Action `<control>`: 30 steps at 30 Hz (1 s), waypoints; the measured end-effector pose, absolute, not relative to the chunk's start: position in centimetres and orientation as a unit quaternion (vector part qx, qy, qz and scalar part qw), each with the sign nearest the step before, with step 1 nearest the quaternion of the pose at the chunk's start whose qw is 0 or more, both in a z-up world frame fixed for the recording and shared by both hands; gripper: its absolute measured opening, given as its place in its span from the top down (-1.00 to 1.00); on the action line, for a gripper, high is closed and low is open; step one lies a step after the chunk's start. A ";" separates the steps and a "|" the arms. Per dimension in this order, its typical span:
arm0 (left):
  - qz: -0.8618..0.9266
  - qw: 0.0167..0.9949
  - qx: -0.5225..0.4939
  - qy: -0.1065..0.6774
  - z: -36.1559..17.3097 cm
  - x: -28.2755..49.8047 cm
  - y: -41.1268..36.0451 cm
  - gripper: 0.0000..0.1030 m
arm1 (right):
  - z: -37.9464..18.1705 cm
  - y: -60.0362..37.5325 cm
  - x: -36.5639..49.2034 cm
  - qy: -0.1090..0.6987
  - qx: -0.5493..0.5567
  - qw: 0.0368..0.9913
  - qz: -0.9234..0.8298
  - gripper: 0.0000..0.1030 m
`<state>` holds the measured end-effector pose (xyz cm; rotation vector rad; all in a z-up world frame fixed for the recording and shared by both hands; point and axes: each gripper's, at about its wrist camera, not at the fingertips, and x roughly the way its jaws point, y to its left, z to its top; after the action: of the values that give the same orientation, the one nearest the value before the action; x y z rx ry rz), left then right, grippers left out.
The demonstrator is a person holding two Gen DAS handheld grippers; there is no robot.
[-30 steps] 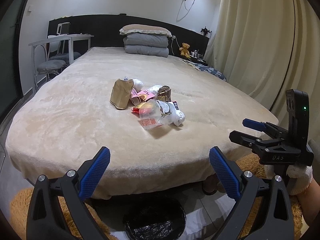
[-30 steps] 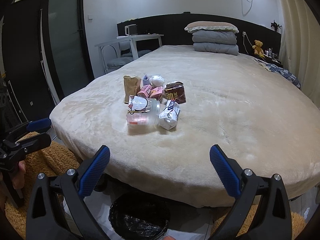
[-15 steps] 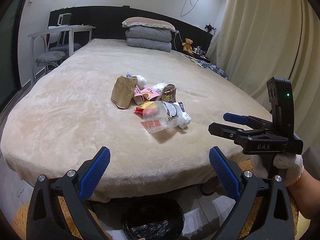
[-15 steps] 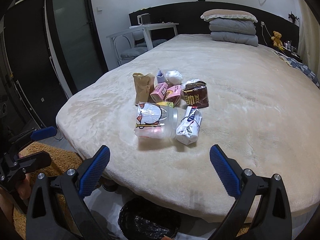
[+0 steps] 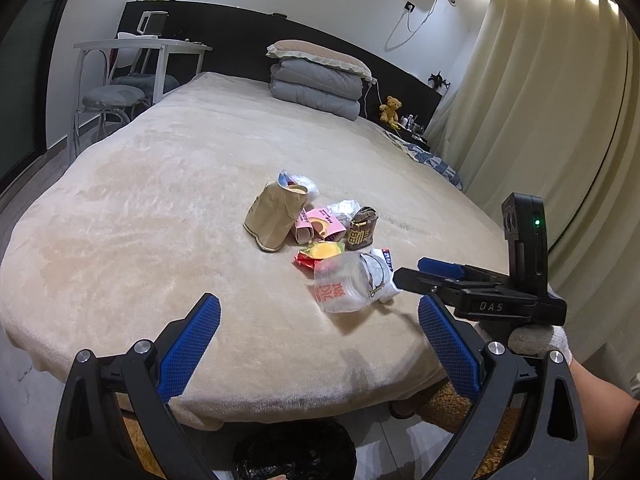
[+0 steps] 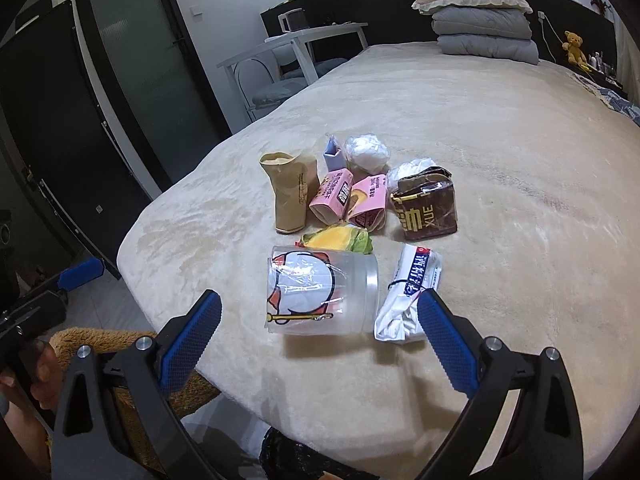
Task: Collect trash
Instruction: 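Reach the right tool to the clear plastic cup and grasp it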
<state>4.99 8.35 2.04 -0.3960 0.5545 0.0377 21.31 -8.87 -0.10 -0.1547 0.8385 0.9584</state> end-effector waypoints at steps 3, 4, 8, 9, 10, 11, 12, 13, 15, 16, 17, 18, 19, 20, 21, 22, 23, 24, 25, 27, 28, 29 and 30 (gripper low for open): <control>0.024 0.946 -0.191 0.262 2.5 5.3 9.0 -0.87 | -0.5 -7.7 21.5 0.388 -0.091 0.799 0.450 -0.88; 0.022 0.946 -0.191 0.261 2.6 5.4 9.2 -0.87 | -0.6 -7.3 21.6 0.388 -0.094 0.797 0.453 -0.84; 0.029 0.945 -0.192 0.263 2.7 6.3 10.0 -0.87 | -1.5 -6.0 21.8 0.399 -0.111 0.789 0.453 -0.72; 0.023 0.945 -0.197 0.261 2.7 6.4 10.2 -0.87 | -1.8 -5.8 22.0 0.406 -0.115 0.786 0.451 -0.66; 0.021 0.945 -0.200 0.259 2.8 6.5 10.5 -0.87 | -2.0 -5.5 22.1 0.409 -0.120 0.786 0.448 -0.57; 0.022 0.945 -0.200 0.258 2.8 6.5 10.6 -0.87 | -2.2 -5.3 22.2 0.411 -0.123 0.785 0.447 -0.57; 0.023 0.945 -0.202 0.257 2.8 6.5 10.9 -0.87 | -2.4 -5.2 22.3 0.413 -0.124 0.784 0.446 -0.57; 0.023 0.944 -0.205 0.256 2.8 6.6 11.1 -0.87 | -2.5 -5.0 22.4 0.415 -0.125 0.783 0.447 -0.57; 0.026 0.943 -0.212 0.256 2.7 6.8 11.5 -0.87 | -2.8 -4.6 22.5 0.417 -0.131 0.782 0.445 -0.57; 0.028 0.942 -0.214 0.257 2.7 6.8 11.7 -0.87 | -3.0 -4.4 22.7 0.421 -0.133 0.780 0.443 -0.53; 0.030 0.941 -0.217 0.258 2.7 6.9 11.9 -0.87 | -3.2 -4.2 22.8 0.424 -0.136 0.780 0.440 -0.36; 0.033 0.940 -0.221 0.259 2.6 6.9 12.1 -0.87 | -3.4 -4.1 22.9 0.425 -0.139 0.782 0.434 -0.36; 0.034 0.939 -0.225 0.260 2.6 6.9 12.2 -0.87 | -3.4 -4.1 22.9 0.426 -0.137 0.782 0.435 -0.36; 0.036 0.937 -0.229 0.260 2.5 7.0 12.5 -0.87 | -3.4 -4.2 22.9 0.426 -0.135 0.782 0.435 -0.36; 0.037 0.936 -0.234 0.261 2.4 7.0 12.7 -0.87 | -3.3 -4.2 22.9 0.425 -0.134 0.783 0.434 -0.36; 0.038 0.934 -0.239 0.261 2.3 7.0 12.9 -0.87 | -3.2 -4.3 22.8 0.423 -0.132 0.784 0.434 -0.36; 0.039 0.933 -0.243 0.261 2.3 7.0 13.1 -0.87 | -3.2 -4.3 22.8 0.423 -0.130 0.785 0.434 -0.35; 0.039 0.933 -0.246 0.262 2.2 7.0 13.2 -0.87 | -3.1 -4.4 22.8 0.422 -0.129 0.785 0.434 -0.35; 0.040 0.932 -0.247 0.263 2.2 7.1 13.3 -0.87 | -3.0 -4.4 22.7 0.421 -0.127 0.785 0.436 -0.35; 0.041 0.932 -0.246 0.263 2.2 7.4 13.5 -0.87 | -2.6 -4.7 22.5 0.414 -0.123 0.788 0.438 -0.35; 0.043 0.932 -0.244 0.264 2.1 7.6 13.6 -0.87 | -2.3 -5.0 22.5 0.412 -0.118 0.789 0.440 -0.35; 0.043 0.932 -0.242 0.265 2.1 7.8 13.5 -0.87 | -2.0 -5.3 22.4 0.409 -0.112 0.790 0.442 -0.35; 0.038 0.933 -0.240 0.266 2.1 8.1 13.5 -0.87 | -1.7 -5.6 22.3 0.406 -0.107 0.792 0.444 -0.35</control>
<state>8.08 13.54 2.11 -0.4912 0.5439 0.0786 22.31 -5.59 -1.68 -0.2296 0.8742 0.9549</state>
